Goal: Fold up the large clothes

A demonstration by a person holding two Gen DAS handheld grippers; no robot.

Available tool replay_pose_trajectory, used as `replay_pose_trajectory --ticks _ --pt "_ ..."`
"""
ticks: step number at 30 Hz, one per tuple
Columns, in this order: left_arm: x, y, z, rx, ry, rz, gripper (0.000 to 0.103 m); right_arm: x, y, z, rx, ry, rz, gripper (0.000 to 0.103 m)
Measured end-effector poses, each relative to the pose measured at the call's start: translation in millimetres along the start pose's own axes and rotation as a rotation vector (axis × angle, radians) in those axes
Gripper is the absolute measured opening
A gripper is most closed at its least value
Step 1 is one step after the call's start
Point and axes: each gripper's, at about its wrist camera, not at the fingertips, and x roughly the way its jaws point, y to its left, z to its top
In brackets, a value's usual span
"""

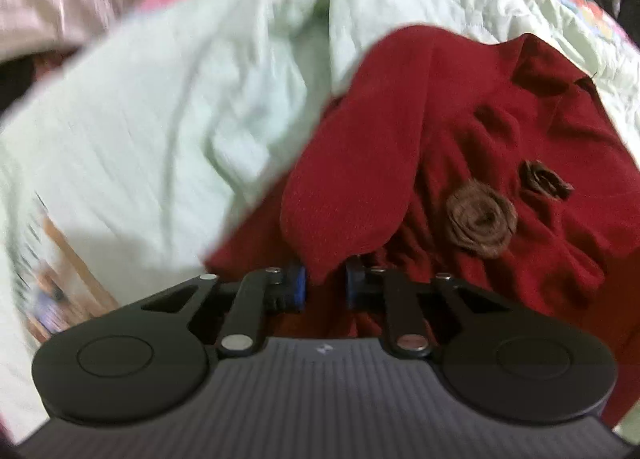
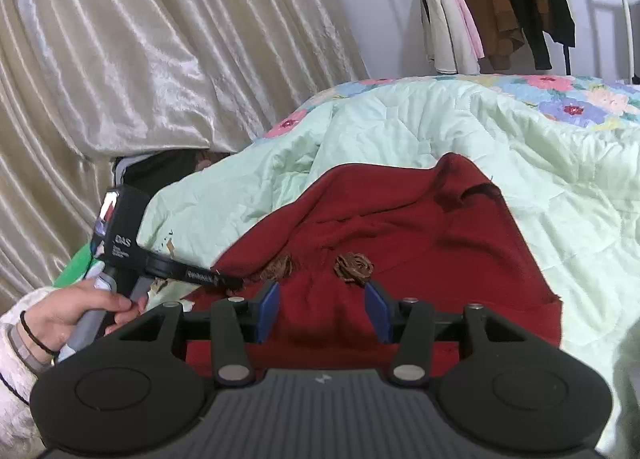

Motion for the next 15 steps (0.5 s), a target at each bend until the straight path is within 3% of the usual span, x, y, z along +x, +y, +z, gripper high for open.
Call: replay_pose_trajectory --ticks 5,8,13,15 --pt "-18.2 9.7 19.3 0.02 -0.027 0.002 0.013 21.1 6.6 1.8 0.004 0.034 0.034 0.05" --pt "-30.8 28.7 32.2 -0.075 -0.063 -0.076 0.013 32.0 9.0 2.5 0.015 0.048 0.054 0.05" --pt "-63.8 45.3 52.6 -0.228 -0.174 -0.281 0.013 36.9 1.4 6.5 0.083 0.036 0.087 0.051" --pt "-83.0 45.5 62.4 -0.316 -0.234 -0.433 0.013 31.6 -18.6 11.3 0.171 -0.002 0.096 0.053"
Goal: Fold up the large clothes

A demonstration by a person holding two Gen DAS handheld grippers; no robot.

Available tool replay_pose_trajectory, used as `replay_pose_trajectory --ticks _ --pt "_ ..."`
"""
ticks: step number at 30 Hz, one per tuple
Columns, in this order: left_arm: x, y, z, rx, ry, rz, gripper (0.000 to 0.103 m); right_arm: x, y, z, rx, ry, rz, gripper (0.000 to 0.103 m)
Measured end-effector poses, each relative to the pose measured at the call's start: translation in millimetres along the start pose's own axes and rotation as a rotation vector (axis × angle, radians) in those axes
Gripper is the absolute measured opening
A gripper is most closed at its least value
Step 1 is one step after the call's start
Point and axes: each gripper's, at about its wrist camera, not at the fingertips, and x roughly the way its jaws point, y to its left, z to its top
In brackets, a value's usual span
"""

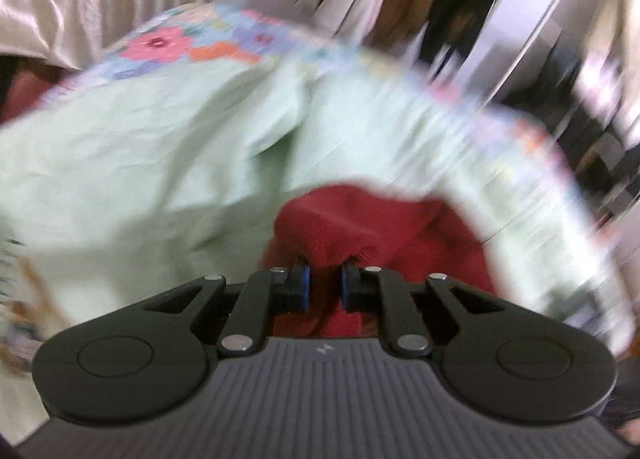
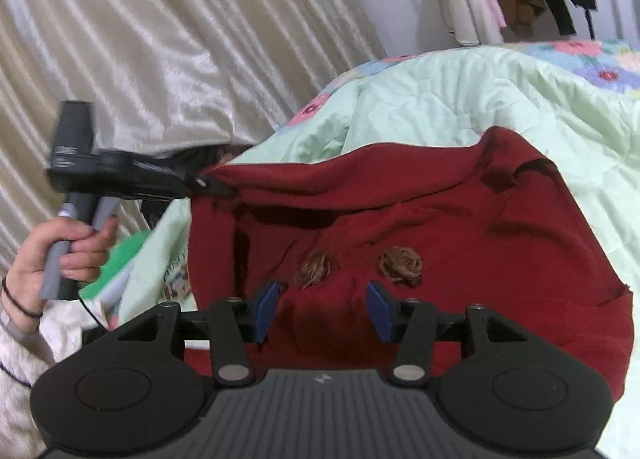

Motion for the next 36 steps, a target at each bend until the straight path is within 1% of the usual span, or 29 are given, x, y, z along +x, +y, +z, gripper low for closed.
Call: replay_pose_trajectory --ticks 1,5,7,9,10,11,13,16,18,20,21,22,23,24,25,26,27,28,30,32,33,35,36 --pt "-3.3 -5.1 2.8 -0.022 -0.012 -0.045 0.013 -3.9 -9.7 4.1 0.046 -0.022 0.006 0.054" --pt "-5.6 -33.7 5.1 -0.035 -0.039 -0.132 0.013 -7.6 -42.2 13.0 0.246 -0.037 0.074 0.056" --pt "-5.5 -39.2 2.7 -0.05 -0.036 -0.148 0.013 -2.3 -54.4 17.2 0.369 -0.036 0.129 0.056" --pt "-7.3 -41.6 -1.0 -0.06 -0.034 -0.16 0.013 5.8 -62.5 20.6 0.465 -0.024 0.164 0.06" --pt "-9.6 -41.8 -3.6 -0.063 -0.034 -0.168 0.013 16.3 -70.9 24.9 0.559 -0.008 0.187 0.061" --pt "-12.8 -41.4 -6.6 -0.064 -0.036 -0.173 0.013 27.1 -76.6 28.5 0.629 0.007 0.189 0.063" --pt "-20.2 -38.6 -12.9 -0.065 -0.04 -0.18 0.013 47.0 -84.5 34.3 0.736 0.031 0.178 0.063" --pt "-24.8 -29.8 -17.9 -0.071 -0.04 -0.175 0.013 82.1 -90.1 38.2 0.821 0.065 0.18 0.064" --pt "-26.5 -23.3 -18.8 -0.068 -0.034 -0.171 0.013 100.3 -92.9 37.7 0.89 0.065 0.22 0.064" --pt "-26.2 -19.0 -18.9 -0.062 -0.031 -0.164 0.013 121.0 -98.5 38.7 0.96 0.042 0.264 0.064" --pt "-26.1 -17.6 -18.7 -0.051 -0.03 -0.16 0.013 136.5 -101.7 45.1 0.963 0.059 0.289 0.059" --pt "-26.3 -15.8 -18.9 -0.036 -0.029 -0.147 0.014 146.7 -102.8 52.4 0.945 0.075 0.287 0.05" --pt "-26.0 -14.2 -19.3 -0.022 -0.027 -0.122 0.016 149.5 -100.4 59.7 0.905 0.076 0.271 0.027" --pt "-25.0 -12.2 -20.1 -0.006 -0.024 -0.086 0.021 150.3 -96.8 67.2 0.86 0.073 0.254 0.012" --pt "-24.0 -10.3 -20.9 0.011 -0.021 -0.049 0.028 151.1 -93.2 74.6 0.814 0.07 0.237 0.006" --pt "-23.1 -8.4 -21.7 0.027 -0.018 -0.013 0.033 148.2 -89.1 81.7 0.771 0.067 0.224 0.004" --pt "-21.7 -4.2 -23.2 0.037 -0.014 0.023 0.044 140.1 -83.5 91.1 0.718 0.051 0.216 0.003" --pt "-20.6 0.9 -25.1 0.036 -0.009 0.042 0.05 132.3 -79.8 98.2 0.683 0.032 0.221 0.003" --pt "-20.3 7.7 -28.7 0.02 -0.009 0.029 0.052 117.9 -76.9 109.9 0.633 0.003 0.23 0.003" --pt "-18.4 10.1 -31.2 0.003 -0.005 -0.007 0.058 101.2 -76.9 124.0 0.583 -0.035 0.23 0.003" --pt "-15.2 8.4 -31.4 -0.003 0.005 -0.024 0.059 95.5 -77.4 128.9 0.567 -0.049 0.228 0.004" --pt "-5.1 0.1 -31.7 0.001 0.032 -0.052 0.059 76.2 -81.3 149.2 0.497 -0.105 0.216 0.004" --pt "0.2 -5.7 -31.9 0.014 0.038 -0.05 0.06 69.8 -82.8 156.5 0.454 -0.129 0.187 0.004"
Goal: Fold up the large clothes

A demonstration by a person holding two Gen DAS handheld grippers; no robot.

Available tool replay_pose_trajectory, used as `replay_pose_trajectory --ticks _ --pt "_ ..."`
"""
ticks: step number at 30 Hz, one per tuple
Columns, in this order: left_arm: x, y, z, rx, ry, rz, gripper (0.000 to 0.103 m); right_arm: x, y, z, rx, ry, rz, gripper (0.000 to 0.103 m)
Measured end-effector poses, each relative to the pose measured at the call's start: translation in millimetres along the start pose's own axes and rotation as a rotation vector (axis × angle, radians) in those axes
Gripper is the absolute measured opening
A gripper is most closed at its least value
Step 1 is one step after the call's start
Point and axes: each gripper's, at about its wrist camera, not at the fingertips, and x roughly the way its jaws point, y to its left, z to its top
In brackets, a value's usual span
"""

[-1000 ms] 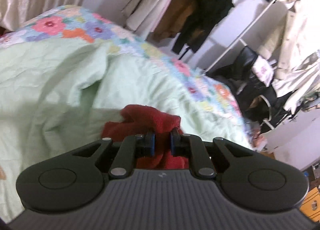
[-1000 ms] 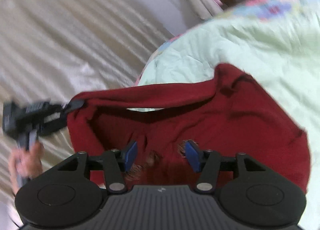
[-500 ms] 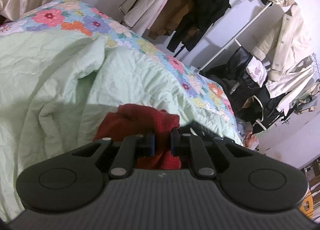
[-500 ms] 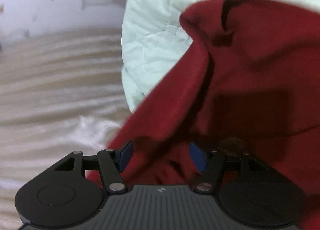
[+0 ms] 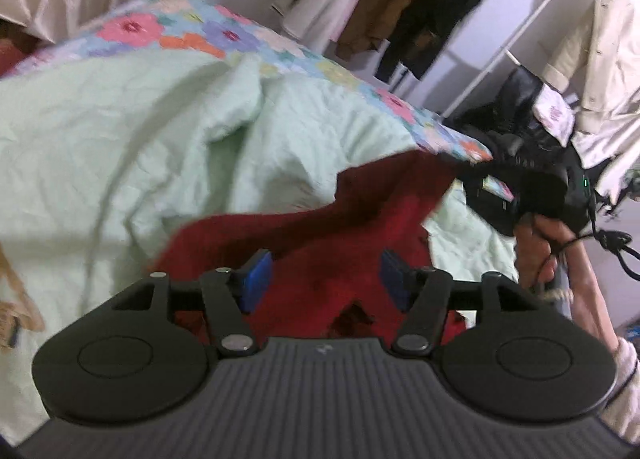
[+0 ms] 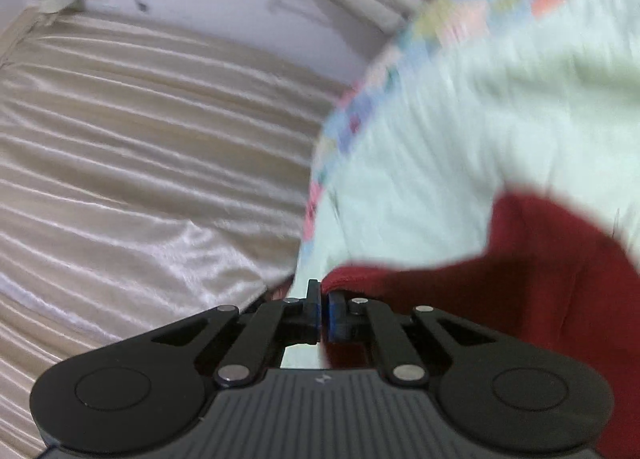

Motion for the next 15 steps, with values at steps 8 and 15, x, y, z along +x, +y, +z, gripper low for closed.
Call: replay_pose_trajectory --ticks 8,15 --pt "52.6 -21.2 -22.7 0.134 0.114 0.092 0.079 -8.2 -18.8 -6.6 -0.146 0.05 -0.242 0.034" --pt "106.5 -23.0 -61.5 0.367 0.219 0.326 0.053 -9.1 -46.2 -67.5 -0.019 0.269 -0.129 0.04"
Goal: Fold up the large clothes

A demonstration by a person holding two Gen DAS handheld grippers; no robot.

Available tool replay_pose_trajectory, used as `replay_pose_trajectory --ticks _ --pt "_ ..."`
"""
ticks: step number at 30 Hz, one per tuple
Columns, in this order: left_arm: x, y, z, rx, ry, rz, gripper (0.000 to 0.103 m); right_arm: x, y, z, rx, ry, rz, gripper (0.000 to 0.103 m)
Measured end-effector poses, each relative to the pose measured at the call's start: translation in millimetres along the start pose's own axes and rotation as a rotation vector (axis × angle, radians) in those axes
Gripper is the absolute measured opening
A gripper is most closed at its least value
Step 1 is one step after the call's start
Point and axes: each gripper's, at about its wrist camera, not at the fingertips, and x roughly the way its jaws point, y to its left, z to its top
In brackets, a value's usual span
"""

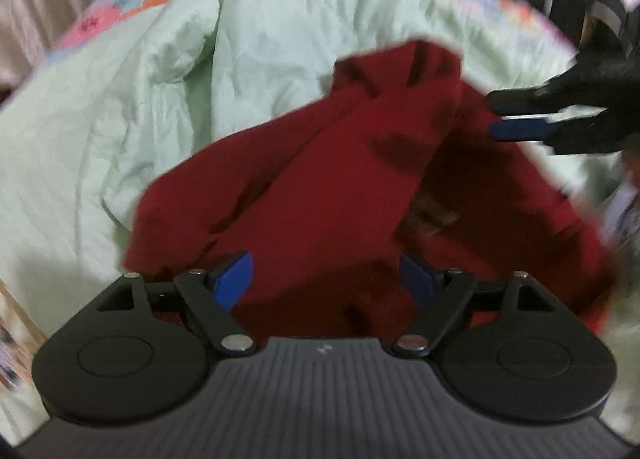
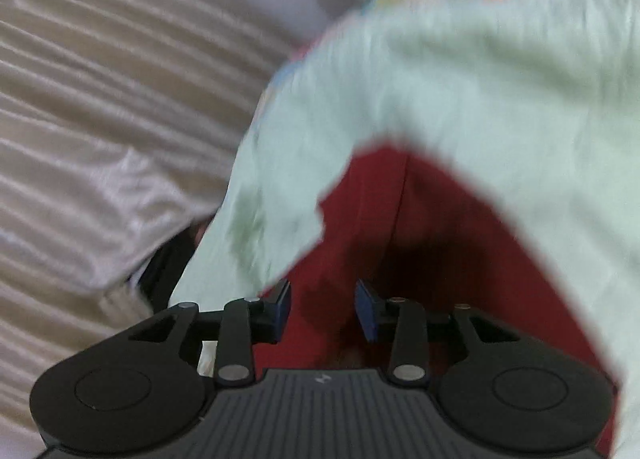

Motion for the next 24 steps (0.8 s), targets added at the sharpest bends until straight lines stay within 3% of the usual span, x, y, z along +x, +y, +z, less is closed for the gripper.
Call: replay_pose_trajectory --ticks 1,3,4,5,11,17,19,20,21,24 --pt "5.2 0.3 -2.0 0.003 0.004 0.023 0.026 6.6 0.4 -7.5 0.012 0.029 0.018 0.041" --pt "5.4 15.5 -0.9 -0.133 0.01 -0.058 0.02 15.4 3.1 -18.7 0.028 0.064 0.04 0.045" --pt "2.5 21.4 0.6 -0.18 0.006 -0.093 0.012 22.8 8.1 -24.9 0.021 0.089 0.059 0.045" --pt "-1.9 23.5 2.6 -0.186 -0.006 -0.105 0.007 26.6 11.4 -28.0 0.016 0.1 0.067 0.047" --pt "-28.8 43.5 7.1 -0.292 -0.064 -0.223 0.007 52.2 14.0 -32.0 0.098 0.117 0.116 0.053" --pt "-52.2 40.5 10.6 -0.322 -0.137 -0.335 0.007 82.0 -2.2 -33.1 0.289 0.123 0.206 0.06" --pt "-60.1 30.3 9.9 -0.315 -0.163 -0.381 0.007 86.9 1.4 -24.2 0.284 0.145 0.241 0.041" --pt "-62.4 25.6 9.8 -0.314 -0.172 -0.404 0.007 86.8 3.8 -19.8 0.27 0.144 0.249 0.023" --pt "-64.0 20.8 10.1 -0.312 -0.18 -0.429 0.007 80.1 11.8 -9.5 0.215 0.126 0.234 0.015" --pt "-69.1 8.4 12.6 -0.335 -0.204 -0.5 0.015 42.1 47.3 23.9 -0.055 0.084 0.134 0.008"
